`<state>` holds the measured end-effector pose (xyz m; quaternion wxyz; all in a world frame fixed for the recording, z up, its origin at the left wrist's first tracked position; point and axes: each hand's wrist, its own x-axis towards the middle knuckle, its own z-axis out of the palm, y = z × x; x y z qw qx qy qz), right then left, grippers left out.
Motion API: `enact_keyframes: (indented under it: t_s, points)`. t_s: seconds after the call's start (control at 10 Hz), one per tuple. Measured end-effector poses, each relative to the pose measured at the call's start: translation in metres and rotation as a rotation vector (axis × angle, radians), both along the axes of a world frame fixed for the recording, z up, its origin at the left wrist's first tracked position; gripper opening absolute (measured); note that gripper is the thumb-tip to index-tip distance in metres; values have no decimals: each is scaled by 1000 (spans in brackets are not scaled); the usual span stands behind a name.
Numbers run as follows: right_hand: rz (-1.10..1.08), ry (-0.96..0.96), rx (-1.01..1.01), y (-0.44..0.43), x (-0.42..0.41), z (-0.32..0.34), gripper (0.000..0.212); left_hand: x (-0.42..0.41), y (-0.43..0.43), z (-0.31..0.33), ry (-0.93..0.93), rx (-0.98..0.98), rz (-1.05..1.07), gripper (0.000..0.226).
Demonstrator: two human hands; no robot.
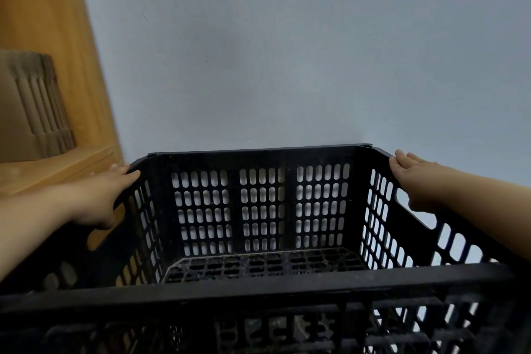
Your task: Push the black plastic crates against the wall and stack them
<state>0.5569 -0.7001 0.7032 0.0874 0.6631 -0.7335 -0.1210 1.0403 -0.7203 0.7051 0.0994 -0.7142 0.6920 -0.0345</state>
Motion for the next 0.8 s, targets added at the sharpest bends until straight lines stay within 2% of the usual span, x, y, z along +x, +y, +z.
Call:
enact_keyframes:
  t_s: [0.5, 0.7, 0.8]
  points:
    - [11, -87, -31, -1, -7, -1, 80, -20, 17, 8, -29, 10, 37, 97]
    - [-26, -93, 23, 8, 0, 10, 89, -30, 30, 26, -183, -18, 94, 94]
    - [59, -205, -6, 25, 1, 45, 89, -43, 47, 54, 9, -145, 38, 84]
